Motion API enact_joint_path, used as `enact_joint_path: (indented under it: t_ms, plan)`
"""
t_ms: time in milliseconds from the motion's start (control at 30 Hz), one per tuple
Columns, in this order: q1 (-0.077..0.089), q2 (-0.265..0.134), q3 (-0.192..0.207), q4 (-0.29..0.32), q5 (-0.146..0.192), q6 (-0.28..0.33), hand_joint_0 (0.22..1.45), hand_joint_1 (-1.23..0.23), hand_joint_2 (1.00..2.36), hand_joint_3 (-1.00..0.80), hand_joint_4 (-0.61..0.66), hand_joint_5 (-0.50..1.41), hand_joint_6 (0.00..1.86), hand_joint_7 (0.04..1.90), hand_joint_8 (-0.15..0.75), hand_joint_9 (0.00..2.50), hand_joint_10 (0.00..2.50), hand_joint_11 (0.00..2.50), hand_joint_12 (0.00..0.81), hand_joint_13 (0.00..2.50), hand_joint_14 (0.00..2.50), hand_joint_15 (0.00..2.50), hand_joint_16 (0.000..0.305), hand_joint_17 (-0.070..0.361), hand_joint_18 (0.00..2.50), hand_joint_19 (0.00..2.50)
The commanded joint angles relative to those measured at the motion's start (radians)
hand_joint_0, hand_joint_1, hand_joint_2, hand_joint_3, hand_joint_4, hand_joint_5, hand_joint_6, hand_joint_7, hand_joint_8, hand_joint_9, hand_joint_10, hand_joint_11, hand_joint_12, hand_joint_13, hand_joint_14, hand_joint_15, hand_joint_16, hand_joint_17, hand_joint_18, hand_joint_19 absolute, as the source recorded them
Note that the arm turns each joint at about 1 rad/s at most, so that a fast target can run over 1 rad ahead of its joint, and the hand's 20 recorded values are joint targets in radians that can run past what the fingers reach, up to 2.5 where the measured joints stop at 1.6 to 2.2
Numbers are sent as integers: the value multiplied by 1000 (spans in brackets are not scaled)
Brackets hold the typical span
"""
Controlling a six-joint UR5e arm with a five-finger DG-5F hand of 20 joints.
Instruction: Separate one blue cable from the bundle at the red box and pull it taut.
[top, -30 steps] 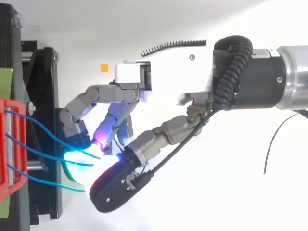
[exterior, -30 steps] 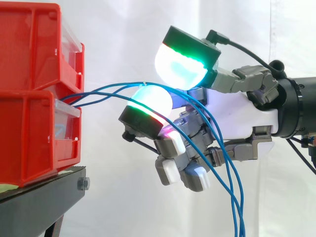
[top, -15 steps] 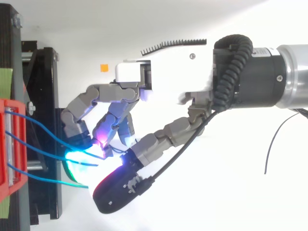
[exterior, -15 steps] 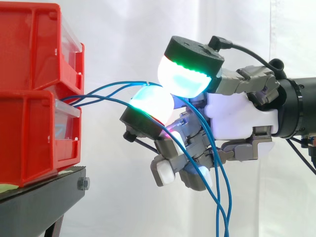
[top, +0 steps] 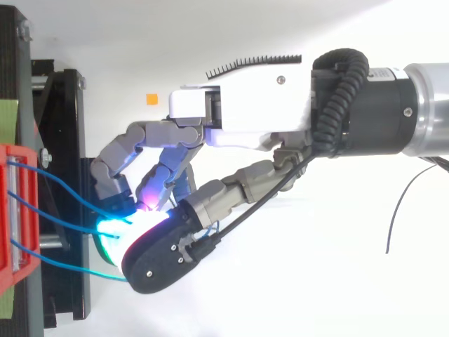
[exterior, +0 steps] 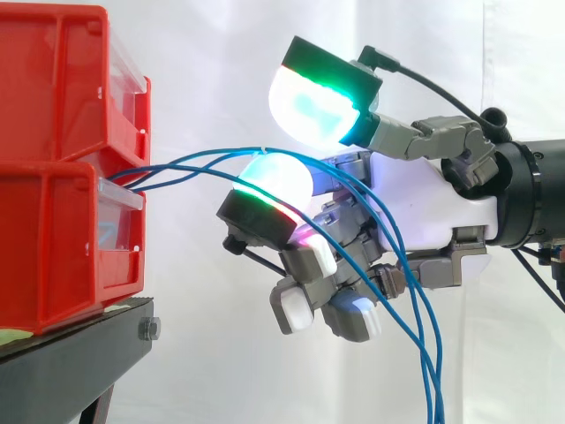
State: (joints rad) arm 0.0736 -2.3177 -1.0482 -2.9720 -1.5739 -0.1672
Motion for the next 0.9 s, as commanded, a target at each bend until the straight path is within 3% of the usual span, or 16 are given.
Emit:
enact_joint_path:
  t_ms: [0,100,300,567,700,867]
  plan:
    - [0,0,0,-1,0,0,601,-631,1014,-317,38,-131,786,1197,333,969,28,862,357,773,22,610,45,101,848,996]
    - [0,0,0,1,0,0,581,-711,1020,-179,31,-142,823,1184,337,962,28,864,357,761,21,601,45,102,844,1001]
    - [0,0,-1,1,0,0,600,-819,1025,-93,-66,-158,855,1199,324,900,27,855,360,721,22,603,46,104,823,988]
    - [2,0,-1,-1,0,0,683,-900,1016,-276,-91,-184,866,1244,319,838,29,858,374,707,21,579,47,107,815,937]
    - [0,0,-1,-2,0,0,733,-896,1002,-470,-45,-189,868,1238,315,826,28,864,374,709,21,575,48,107,819,905]
    - [0,0,-1,-2,0,0,623,-799,1000,-500,49,-171,862,1167,323,895,28,855,369,730,22,581,47,105,833,929]
